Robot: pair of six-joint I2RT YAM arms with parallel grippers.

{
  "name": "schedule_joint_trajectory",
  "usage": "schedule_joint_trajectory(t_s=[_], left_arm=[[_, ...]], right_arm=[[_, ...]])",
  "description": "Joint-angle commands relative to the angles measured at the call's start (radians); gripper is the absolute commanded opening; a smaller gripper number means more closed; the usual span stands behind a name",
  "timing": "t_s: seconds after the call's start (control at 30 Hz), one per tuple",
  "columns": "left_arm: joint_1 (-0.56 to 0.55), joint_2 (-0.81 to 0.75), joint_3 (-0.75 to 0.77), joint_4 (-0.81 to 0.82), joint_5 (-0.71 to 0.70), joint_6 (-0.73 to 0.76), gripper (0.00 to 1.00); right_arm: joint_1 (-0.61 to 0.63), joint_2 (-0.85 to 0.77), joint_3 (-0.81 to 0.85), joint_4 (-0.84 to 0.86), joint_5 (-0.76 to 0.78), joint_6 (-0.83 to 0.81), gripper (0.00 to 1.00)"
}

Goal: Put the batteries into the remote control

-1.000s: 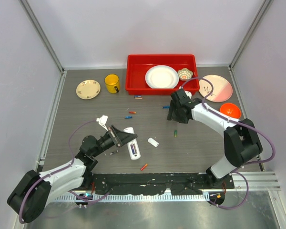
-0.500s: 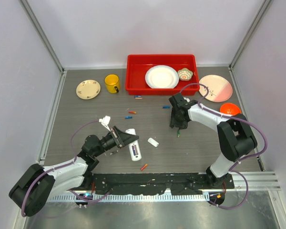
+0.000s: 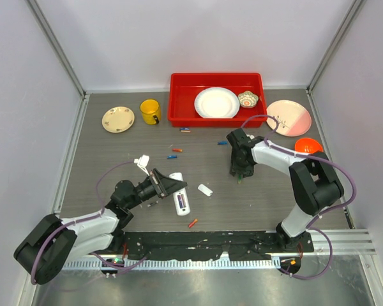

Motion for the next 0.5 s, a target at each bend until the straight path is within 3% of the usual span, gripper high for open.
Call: schedule_joint_trajectory(t_s=[0.0,0.47], left_arm=[[-0.008,0.012,0.033,0.092,0.008,0.022,0.00],[-0.017,0.041,0.036,0.116,0.004,0.020,0.00]], right_arm=[[0.004,0.012,-0.018,-0.001,0.020,-0.013,0.47],[0.003,0.040,-0.024,0.006,0.017,-0.037,0.40]])
